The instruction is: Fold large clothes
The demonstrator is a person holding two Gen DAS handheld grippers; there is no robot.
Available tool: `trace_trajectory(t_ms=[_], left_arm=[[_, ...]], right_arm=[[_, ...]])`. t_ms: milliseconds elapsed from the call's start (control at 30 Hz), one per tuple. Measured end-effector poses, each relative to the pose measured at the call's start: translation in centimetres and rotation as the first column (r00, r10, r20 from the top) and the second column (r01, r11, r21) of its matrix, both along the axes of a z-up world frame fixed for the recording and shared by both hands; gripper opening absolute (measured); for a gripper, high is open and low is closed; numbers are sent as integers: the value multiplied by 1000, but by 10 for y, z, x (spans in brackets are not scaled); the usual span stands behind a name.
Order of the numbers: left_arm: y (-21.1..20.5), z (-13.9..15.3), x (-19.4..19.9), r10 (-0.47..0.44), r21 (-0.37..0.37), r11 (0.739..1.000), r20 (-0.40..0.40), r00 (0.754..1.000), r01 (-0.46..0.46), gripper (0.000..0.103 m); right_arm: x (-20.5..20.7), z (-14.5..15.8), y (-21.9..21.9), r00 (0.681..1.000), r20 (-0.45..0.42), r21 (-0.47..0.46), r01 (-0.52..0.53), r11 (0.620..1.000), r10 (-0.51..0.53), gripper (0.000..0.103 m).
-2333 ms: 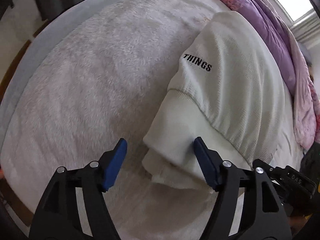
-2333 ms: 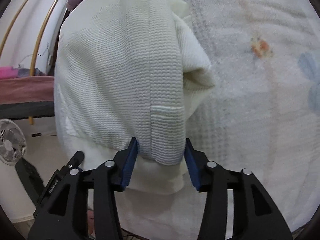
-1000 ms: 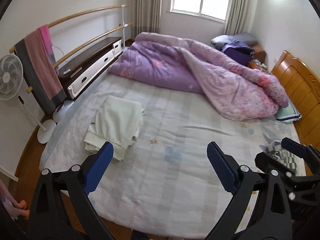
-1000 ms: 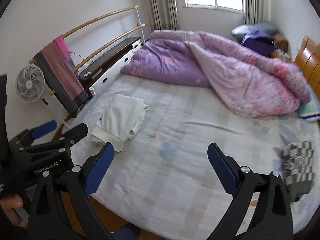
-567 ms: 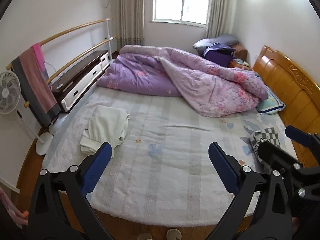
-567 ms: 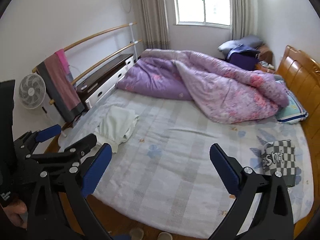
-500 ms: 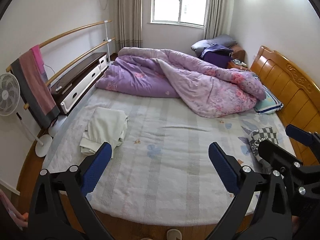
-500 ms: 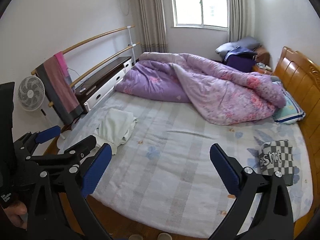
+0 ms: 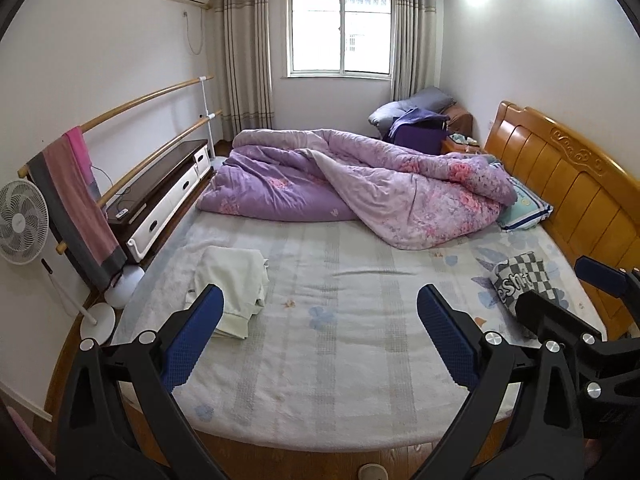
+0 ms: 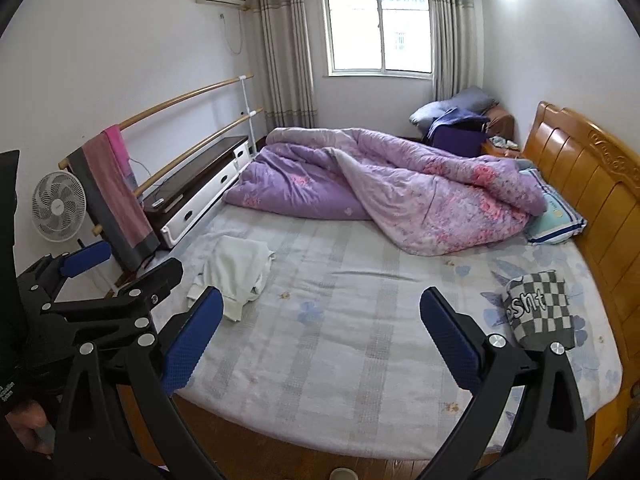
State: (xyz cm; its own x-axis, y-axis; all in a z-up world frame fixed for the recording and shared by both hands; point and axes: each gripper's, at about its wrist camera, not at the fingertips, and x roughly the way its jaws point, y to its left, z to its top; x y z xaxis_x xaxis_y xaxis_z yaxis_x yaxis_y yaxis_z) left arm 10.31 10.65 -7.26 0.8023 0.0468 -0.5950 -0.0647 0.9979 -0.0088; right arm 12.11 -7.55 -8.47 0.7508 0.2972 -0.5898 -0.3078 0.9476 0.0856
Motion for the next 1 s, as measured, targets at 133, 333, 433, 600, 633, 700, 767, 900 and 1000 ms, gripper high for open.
trace_trajectory(t_ms=[133, 333, 433, 600, 633, 700, 767, 900, 1000], left_arm=[[5, 7, -11, -10, -10, 1000, 8, 1000, 10, 98], [4, 16, -26, 12, 33, 999, 50, 999, -14, 98], [5, 18, -28, 5, 30, 1000, 48, 999, -7, 98], [3, 21, -31, 15, 35, 999, 54, 998, -17, 98], [3, 20, -31, 15, 39, 999, 53, 998, -17, 98], [0, 20, -34, 25, 43, 999, 54, 998, -27, 98], [-2, 20, -35, 29, 47, 998, 56, 998, -32, 98], [-4, 21, -36, 32, 39, 999, 63, 998, -34, 98], [-8, 19, -38, 40, 38, 998, 65, 997, -42, 98]], right_arm=[[-13, 6, 3, 1000, 16, -3, 20, 1000, -20, 95], [-22, 10, 2, 999, 28, -6, 42, 999, -41, 95], [-23, 12, 3, 999, 33, -8, 40, 999, -40, 95], [-27, 13, 3, 999, 39, -11, 30, 999, -30, 95], [-28, 12, 4, 999, 39, -13, 29, 1000, -28, 95], [-27, 12, 3, 999, 37, -12, 23, 1000, -23, 95], [-26, 13, 3, 999, 36, -11, 20, 1000, -19, 95], [-25, 14, 1, 999, 39, -10, 12, 1000, -11, 95], [-25, 14, 0, 999, 39, -9, 11, 1000, -11, 95]])
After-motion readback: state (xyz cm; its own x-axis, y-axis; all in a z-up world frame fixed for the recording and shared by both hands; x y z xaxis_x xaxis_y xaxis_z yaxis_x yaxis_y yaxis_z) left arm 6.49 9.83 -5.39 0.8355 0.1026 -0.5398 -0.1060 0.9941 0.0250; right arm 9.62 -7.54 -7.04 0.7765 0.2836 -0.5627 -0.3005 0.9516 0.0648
